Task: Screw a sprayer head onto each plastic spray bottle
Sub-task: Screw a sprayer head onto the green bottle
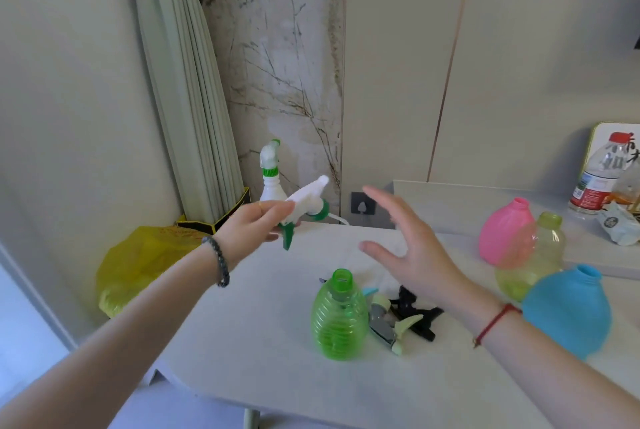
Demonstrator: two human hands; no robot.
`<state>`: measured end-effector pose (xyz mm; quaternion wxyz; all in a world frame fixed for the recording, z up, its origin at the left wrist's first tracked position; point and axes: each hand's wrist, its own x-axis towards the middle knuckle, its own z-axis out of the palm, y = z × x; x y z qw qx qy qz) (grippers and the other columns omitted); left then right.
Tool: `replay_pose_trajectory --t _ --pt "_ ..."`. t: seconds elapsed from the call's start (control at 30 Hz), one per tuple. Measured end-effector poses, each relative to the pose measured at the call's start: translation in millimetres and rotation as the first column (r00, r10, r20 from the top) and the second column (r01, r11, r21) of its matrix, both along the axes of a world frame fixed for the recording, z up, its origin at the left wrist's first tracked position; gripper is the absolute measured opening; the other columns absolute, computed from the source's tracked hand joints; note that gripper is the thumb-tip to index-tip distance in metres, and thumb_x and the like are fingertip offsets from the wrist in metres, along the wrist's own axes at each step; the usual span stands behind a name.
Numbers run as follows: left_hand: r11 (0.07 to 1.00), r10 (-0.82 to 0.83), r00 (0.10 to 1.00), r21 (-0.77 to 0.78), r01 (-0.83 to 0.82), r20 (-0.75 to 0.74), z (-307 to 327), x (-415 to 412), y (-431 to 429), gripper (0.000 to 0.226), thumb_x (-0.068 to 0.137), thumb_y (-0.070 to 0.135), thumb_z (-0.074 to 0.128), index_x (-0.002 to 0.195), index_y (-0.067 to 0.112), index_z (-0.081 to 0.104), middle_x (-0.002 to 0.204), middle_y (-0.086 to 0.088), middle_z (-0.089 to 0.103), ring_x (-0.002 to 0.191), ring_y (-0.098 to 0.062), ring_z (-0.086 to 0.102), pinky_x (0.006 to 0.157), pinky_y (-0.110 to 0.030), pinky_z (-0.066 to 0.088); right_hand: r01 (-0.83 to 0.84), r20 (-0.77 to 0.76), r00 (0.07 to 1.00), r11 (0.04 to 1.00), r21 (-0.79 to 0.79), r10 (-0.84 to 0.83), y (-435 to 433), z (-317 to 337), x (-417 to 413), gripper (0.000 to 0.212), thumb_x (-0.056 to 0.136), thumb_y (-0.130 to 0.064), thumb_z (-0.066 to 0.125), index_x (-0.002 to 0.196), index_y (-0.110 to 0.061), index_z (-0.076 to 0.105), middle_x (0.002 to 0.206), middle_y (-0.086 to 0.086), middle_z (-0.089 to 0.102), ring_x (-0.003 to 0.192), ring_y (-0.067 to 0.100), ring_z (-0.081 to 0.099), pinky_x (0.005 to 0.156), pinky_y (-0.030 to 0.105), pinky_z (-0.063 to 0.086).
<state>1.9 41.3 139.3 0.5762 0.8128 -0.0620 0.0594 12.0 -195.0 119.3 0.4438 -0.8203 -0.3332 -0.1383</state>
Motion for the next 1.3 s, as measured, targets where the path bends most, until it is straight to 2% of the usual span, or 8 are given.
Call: replay_pose_trajectory --t 0.17,0.27,0.37,0.47,0.63,0.77,1.07,1.3 --pt "0.985 -0.160 0.987 0.054 0.161 -0.028 43 -8 -26 0.021 0.085 0.037 0.045 0.083 0.025 0.063 0.089 -0.001 0.067 0.096 -0.021 0.060 0.090 -0.029 0.049 -0.091 0.107 0.989 0.990 -0.107 0.102 17 53 11 0.052 0.078 -0.017 0.067 0.122 -0.035 0.046 0.117 -0.017 0.051 0.109 0.002 0.051 0.094 0.016 0.040" --pt "0.987 -0.152 0.988 0.048 0.152 -0.006 47 -9 -31 0.039 0.075 0.052 0.046 0.086 0.019 0.065 0.090 -0.006 0.067 0.085 -0.015 0.061 0.073 -0.015 0.052 -0.112 0.068 0.991 0.993 -0.029 0.113 20 65 12 0.034 0.075 -0.011 0.070 0.094 -0.034 0.055 0.090 -0.014 0.060 0.082 0.016 0.060 0.068 0.026 0.054" --pt "0.984 -0.099 0.995 -0.151 0.093 -0.028 36 -1 -29 0.067 0.067 0.071 0.027 0.100 0.024 0.061 0.098 0.000 0.067 0.093 -0.012 0.061 0.082 -0.027 0.049 -0.077 0.087 0.994 0.996 0.048 0.073 18 75 13 0.038 0.071 -0.011 0.073 0.082 -0.040 0.051 0.081 -0.019 0.058 0.070 0.002 0.060 0.059 0.020 0.053" --pt "0.976 0.003 0.999 -0.219 -0.011 -0.036 -4 4 -27 0.055 0.082 0.060 0.011 0.116 0.033 0.046 0.123 0.001 0.054 0.113 -0.017 0.051 0.093 -0.037 0.039 -0.029 0.000 1.000 0.966 0.256 0.030 12 90 17 0.032 0.073 -0.011 0.073 0.085 -0.034 0.054 0.084 -0.014 0.063 0.068 -0.001 0.064 0.060 0.016 0.054" --pt "0.988 -0.051 0.993 0.142 0.066 -0.108 -98 -10 -33 0.069 0.076 0.040 0.061 0.134 0.031 0.024 0.133 0.006 0.037 0.125 -0.012 0.035 0.103 -0.031 0.031 -0.004 -0.197 0.976 0.916 0.401 0.091 10 91 18 0.027 0.076 -0.008 0.069 0.091 -0.025 0.055 0.091 0.000 0.067 0.074 0.009 0.068 0.055 0.024 0.056" --pt "0.980 -0.107 0.982 0.150 0.131 -0.156 -119 -14 -47 0.082 0.060 0.055 0.068 0.128 0.039 0.026 0.134 0.011 0.040 0.124 -0.007 0.037 0.107 -0.030 0.029 0.010 -0.274 0.955 0.908 0.418 0.115 17 76 18 0.025 0.077 -0.006 0.068 0.091 -0.023 0.056 0.087 0.000 0.067 0.068 0.006 0.068 0.057 0.028 0.059" --pt "0.987 -0.120 0.981 0.092 0.135 -0.150 -128 -14 -53 0.061 0.063 0.053 0.070 0.112 0.049 0.033 0.122 0.010 0.053 0.113 -0.009 0.052 0.102 -0.035 0.041 0.042 -0.450 0.891 0.976 0.216 0.061 28 8 19 0.027 0.072 -0.006 0.072 0.091 -0.017 0.057 0.093 0.005 0.066 0.087 0.022 0.066 0.070 0.033 0.059" --pt "0.992 -0.117 0.980 0.030 0.123 -0.162 -133 -13 -55 0.061 0.060 0.055 0.069 0.111 0.052 0.036 0.123 0.009 0.055 0.114 -0.009 0.052 0.098 -0.036 0.045 0.068 -0.473 0.880 0.997 0.026 -0.048 25 -18 17 0.030 0.062 -0.020 0.082 0.078 -0.014 0.058 0.080 0.004 0.067 0.074 0.016 0.062 0.070 0.030 0.050"
